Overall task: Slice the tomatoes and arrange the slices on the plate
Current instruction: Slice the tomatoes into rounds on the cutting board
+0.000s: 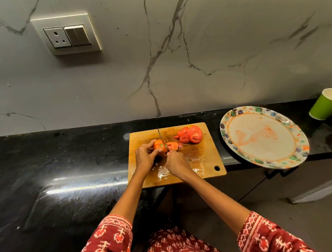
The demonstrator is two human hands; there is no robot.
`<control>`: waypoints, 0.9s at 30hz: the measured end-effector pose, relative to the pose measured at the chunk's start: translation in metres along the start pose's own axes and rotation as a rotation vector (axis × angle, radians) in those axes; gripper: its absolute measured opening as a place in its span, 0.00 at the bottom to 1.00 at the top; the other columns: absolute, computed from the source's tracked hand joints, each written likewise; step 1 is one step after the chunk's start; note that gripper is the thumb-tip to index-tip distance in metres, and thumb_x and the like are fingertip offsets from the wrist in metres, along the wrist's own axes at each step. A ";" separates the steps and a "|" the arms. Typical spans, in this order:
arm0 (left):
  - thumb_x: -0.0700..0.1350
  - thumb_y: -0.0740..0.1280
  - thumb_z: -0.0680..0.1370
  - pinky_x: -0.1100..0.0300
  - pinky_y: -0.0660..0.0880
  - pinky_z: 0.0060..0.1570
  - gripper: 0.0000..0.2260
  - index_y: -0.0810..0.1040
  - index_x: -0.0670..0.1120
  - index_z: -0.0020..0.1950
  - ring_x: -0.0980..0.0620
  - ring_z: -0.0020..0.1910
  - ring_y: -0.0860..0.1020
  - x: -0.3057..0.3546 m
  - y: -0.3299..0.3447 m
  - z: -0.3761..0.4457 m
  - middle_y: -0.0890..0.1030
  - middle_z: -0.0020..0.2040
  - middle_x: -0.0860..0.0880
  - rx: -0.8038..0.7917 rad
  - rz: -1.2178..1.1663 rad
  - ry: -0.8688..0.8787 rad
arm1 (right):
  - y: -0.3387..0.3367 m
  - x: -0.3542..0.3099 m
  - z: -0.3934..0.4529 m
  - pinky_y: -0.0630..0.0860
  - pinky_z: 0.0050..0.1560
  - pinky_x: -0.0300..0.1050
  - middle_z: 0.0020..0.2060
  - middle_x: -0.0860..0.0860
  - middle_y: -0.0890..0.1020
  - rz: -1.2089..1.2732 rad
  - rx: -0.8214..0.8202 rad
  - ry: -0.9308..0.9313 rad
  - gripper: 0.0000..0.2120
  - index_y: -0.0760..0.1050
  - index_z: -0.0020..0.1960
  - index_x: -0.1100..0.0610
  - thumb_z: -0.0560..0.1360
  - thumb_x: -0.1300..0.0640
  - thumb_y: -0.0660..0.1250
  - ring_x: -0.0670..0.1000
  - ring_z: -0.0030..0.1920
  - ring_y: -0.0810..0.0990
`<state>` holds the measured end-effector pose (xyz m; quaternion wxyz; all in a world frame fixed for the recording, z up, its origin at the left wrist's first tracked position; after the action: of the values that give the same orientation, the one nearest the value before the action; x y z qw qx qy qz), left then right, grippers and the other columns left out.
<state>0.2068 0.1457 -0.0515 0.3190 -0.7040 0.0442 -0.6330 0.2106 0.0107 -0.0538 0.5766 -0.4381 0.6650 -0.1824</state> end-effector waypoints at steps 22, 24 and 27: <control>0.39 0.69 0.74 0.58 0.74 0.55 0.21 0.72 0.38 0.66 0.44 0.58 0.78 -0.007 -0.006 0.001 0.78 0.60 0.40 -0.008 -0.042 -0.017 | 0.012 -0.016 0.006 0.68 0.42 0.47 0.53 0.63 0.79 -0.037 -0.047 -0.012 0.13 0.72 0.55 0.64 0.82 0.58 0.53 0.63 0.53 0.78; 0.39 0.69 0.74 0.55 0.75 0.57 0.21 0.72 0.39 0.66 0.43 0.58 0.78 -0.007 -0.005 0.002 0.78 0.60 0.40 -0.012 -0.042 -0.019 | 0.014 -0.010 -0.001 0.66 0.44 0.47 0.55 0.62 0.78 -0.064 -0.026 -0.001 0.12 0.70 0.59 0.64 0.81 0.60 0.53 0.62 0.56 0.76; 0.39 0.69 0.73 0.54 0.75 0.57 0.21 0.72 0.39 0.65 0.43 0.57 0.78 -0.005 -0.003 0.005 0.78 0.59 0.40 -0.017 -0.033 -0.012 | 0.021 0.001 -0.011 0.65 0.46 0.47 0.58 0.62 0.76 -0.082 -0.030 0.035 0.13 0.68 0.63 0.64 0.81 0.60 0.52 0.61 0.60 0.73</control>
<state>0.2092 0.1523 -0.0544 0.3028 -0.7111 0.0357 -0.6335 0.1922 0.0185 -0.0674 0.5504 -0.4704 0.6591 -0.2035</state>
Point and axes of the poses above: each hand's wrist, its own z-axis towards the middle knuckle, its own y-axis out of the palm, x = y × z, the point moved 10 cm from there along z, towards the middle knuckle
